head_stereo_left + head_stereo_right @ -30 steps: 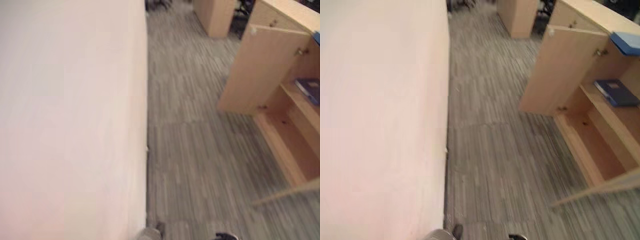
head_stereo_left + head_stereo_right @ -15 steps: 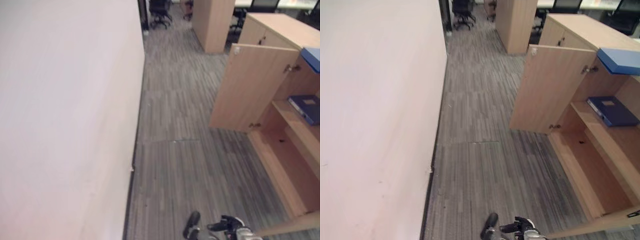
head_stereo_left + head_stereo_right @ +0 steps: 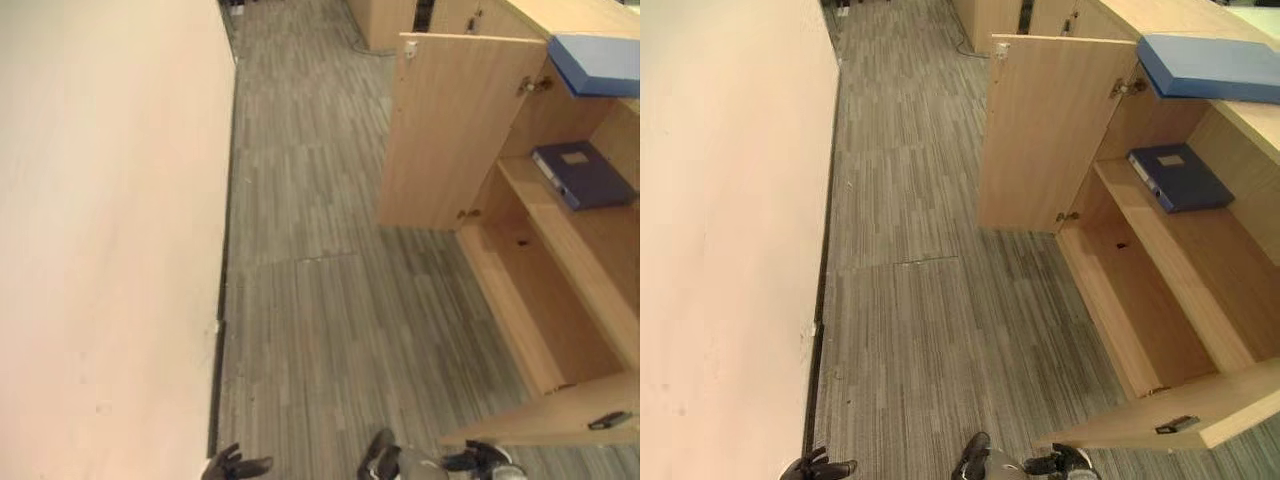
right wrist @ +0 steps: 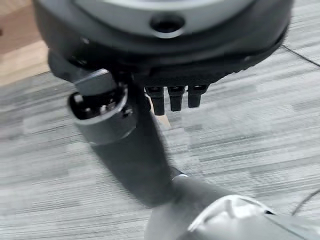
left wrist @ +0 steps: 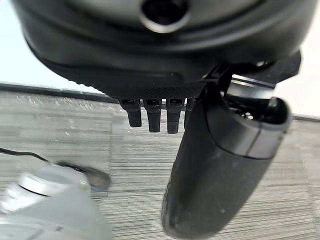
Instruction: Put the empty folder in the office cabinet
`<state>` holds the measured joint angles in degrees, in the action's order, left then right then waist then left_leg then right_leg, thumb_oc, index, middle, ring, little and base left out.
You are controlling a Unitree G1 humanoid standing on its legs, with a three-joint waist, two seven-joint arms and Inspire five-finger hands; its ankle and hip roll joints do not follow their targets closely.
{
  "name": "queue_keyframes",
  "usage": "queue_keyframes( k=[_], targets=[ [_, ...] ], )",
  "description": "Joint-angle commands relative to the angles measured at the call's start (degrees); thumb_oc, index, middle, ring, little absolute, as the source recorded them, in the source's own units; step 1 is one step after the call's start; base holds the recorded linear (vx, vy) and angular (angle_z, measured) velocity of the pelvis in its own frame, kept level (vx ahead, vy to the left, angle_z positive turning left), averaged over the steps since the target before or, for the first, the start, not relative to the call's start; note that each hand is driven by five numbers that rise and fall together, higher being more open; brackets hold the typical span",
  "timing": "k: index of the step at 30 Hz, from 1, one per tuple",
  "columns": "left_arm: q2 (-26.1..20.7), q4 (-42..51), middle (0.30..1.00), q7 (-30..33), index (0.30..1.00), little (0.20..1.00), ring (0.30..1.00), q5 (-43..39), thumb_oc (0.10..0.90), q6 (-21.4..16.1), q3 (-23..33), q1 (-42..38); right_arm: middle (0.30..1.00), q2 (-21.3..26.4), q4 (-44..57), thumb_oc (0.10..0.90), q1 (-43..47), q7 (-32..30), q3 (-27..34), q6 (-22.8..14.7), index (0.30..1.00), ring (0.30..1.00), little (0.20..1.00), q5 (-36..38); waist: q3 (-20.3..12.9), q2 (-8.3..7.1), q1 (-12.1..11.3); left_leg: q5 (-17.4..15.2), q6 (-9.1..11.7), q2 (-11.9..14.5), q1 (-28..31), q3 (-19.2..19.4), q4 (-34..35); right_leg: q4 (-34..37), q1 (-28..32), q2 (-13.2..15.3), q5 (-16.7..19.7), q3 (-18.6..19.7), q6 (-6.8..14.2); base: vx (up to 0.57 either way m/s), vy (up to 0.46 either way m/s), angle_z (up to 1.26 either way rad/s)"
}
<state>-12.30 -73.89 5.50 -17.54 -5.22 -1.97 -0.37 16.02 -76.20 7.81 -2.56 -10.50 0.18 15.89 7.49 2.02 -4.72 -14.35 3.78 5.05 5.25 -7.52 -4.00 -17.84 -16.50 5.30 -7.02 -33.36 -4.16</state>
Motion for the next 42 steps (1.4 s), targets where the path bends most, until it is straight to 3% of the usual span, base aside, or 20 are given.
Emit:
queue_keyframes(
  k=[1, 19, 24, 25, 28, 32, 33, 35, 39, 40, 42],
  targets=[
    [-1.36, -1.43, 0.9, 1.24, 0.9, 0.9, 0.9, 1.57, 0.8, -0.09, 0.26, 2.13, 0.9, -0.55, 0.89, 0.8, 1.52, -0.13, -0.35, -0.99, 0.9, 0.9, 0.9, -0.62, 1.72, -0.87, -0.94, 4.73, -3.03, -3.63, 4.87, -1.09, 7.29, 2.89, 1.45, 7.26, 6.79, 3.89, 9.61, 0.03, -0.013, -0.1],
    [-1.47, -1.88, 0.9, 1.01, 0.9, 0.9, 0.9, 3.99, 0.8, -0.11, -0.66, 2.59, 0.9, -1.45, 0.95, 0.8, 1.4, 0.21, -1.63, -1.06, 0.9, 0.9, 0.9, -1.88, 1.73, -1.33, -1.45, 4.93, -2.94, -3.14, 5.95, -0.98, 7.79, 1.81, 2.13, 7.54, 6.68, 5.27, 9.94, 0.01, -0.005, 0.01],
    [-1.64, -2.0, 0.9, 1.05, 0.9, 0.9, 0.9, 4.72, 0.8, -0.01, -1.25, 2.39, 0.9, -1.72, 0.1, 0.8, 0.72, 0.38, -1.28, -0.78, 0.9, 0.9, 0.9, -1.77, 1.34, -1.61, -1.1, 6.83, -1.81, -2.08, 5.7, 0.04, 6.56, 4.85, 4.36, 6.0, 6.75, 4.5, 9.76, 0.05, -0.061, 0.02],
    [-1.72, -1.94, 0.9, 1.1, 0.9, 0.9, 0.9, 4.94, 0.8, -0.02, -1.26, 2.2, 0.9, -1.96, -0.41, 0.8, 0.15, 0.73, -1.62, -0.54, 0.9, 0.9, 0.9, -2.3, 0.75, -1.88, -1.04, 7.68, -1.18, -1.87, 5.9, 0.29, 5.59, 7.03, 5.66, 4.52, 6.96, 4.33, 9.55, 0.09, -0.113, 0.08],
    [-1.6, -1.17, 0.9, 1.21, 0.9, 0.9, 0.9, 3.73, 0.8, -0.17, -0.55, 1.91, 0.9, -2.4, -0.58, 0.8, -0.13, 0.77, -1.89, -0.57, 0.9, 0.9, 0.9, -2.31, 0.58, -2.46, -1.69, 9.72, 0.66, -2.95, 3.28, 1.42, -3.7, 11.19, 8.91, 2.3, 6.33, 4.87, 8.38, 0.06, -0.137, 0.0],
    [-1.37, 0.08, 0.9, 1.09, 0.9, 0.9, 0.9, 3.27, 0.8, -0.16, -0.29, 1.66, 0.9, -2.44, -0.38, 0.8, -0.13, 0.79, -2.19, -0.58, 0.9, 0.9, 0.9, -2.64, 1.97, -3.47, -3.24, 17.02, 4.29, -5.22, -5.12, 3.43, -22.48, 14.36, 13.94, 1.46, 4.54, 5.22, 6.05, 0.04, -0.117, -0.15],
    [-1.36, 0.14, 0.9, 1.18, 0.9, 0.9, 0.9, 3.08, 0.8, -0.13, -0.04, 1.78, 0.9, -2.23, -0.38, 0.8, -0.11, 0.79, -2.09, -0.55, 0.9, 0.9, 0.9, -2.63, 2.17, -3.58, -3.4, 17.69, 4.58, -5.01, -6.83, 4.62, -25.62, 14.72, 14.84, 1.5, 4.07, 5.58, 5.61, 0.07, -0.074, -0.32],
    [-1.17, -0.04, 0.9, 1.23, 0.9, 0.9, 0.9, 2.72, 0.8, -0.04, 0.47, 2.24, 0.9, -2.1, -0.27, 0.8, -0.01, 0.85, -2.13, -0.47, 0.9, 0.9, 0.9, -2.56, 2.7, -4.01, -4.11, 15.84, 3.4, -4.52, -10.8, 6.46, -27.99, 15.34, 16.61, 1.87, 3.39, 6.3, 5.37, 0.12, -0.033, -0.1],
    [-1.35, -1.14, 0.9, 1.47, 0.9, 0.9, 0.9, 2.69, 0.8, 0.04, 1.75, 3.62, 0.9, -2.37, -0.43, 0.8, 0.15, 0.93, -2.67, -0.69, 0.9, 0.9, 0.9, -2.81, 2.98, -6.12, -6.19, 7.88, 0.09, -4.17, -16.82, 6.73, -21.37, 16.96, 19.54, 3.34, 3.27, 8.74, 7.17, 0.18, 0.033, -0.08],
    [-1.46, -1.47, 0.9, 1.7, 0.9, 0.9, 0.9, 2.49, 0.8, -0.01, 1.93, 3.79, 0.9, -2.4, -0.55, 0.8, 0.19, 0.92, -2.8, -0.77, 0.9, 0.9, 0.9, -2.96, 3.01, -6.76, -6.47, 9.67, -0.38, -4.2, -17.93, 6.24, -17.24, 17.15, 19.39, 4.33, 4.12, 8.62, 7.47, 0.13, 0.108, -0.41],
    [-1.43, -1.92, 0.9, 2.11, 0.9, 0.9, 0.9, 1.72, 0.8, -0.19, 2.37, 4.31, 0.9, -2.55, -1.0, 0.8, 0.06, 0.92, -3.03, -0.94, 0.9, 0.9, 0.9, -3.12, 2.85, -6.2, -7.41, 14.94, 0.99, -0.98, -18.03, 2.56, -6.82, 17.49, 20.67, 3.63, 3.45, 10.07, 8.15, 0.17, 0.119, -0.55]
  ],
)
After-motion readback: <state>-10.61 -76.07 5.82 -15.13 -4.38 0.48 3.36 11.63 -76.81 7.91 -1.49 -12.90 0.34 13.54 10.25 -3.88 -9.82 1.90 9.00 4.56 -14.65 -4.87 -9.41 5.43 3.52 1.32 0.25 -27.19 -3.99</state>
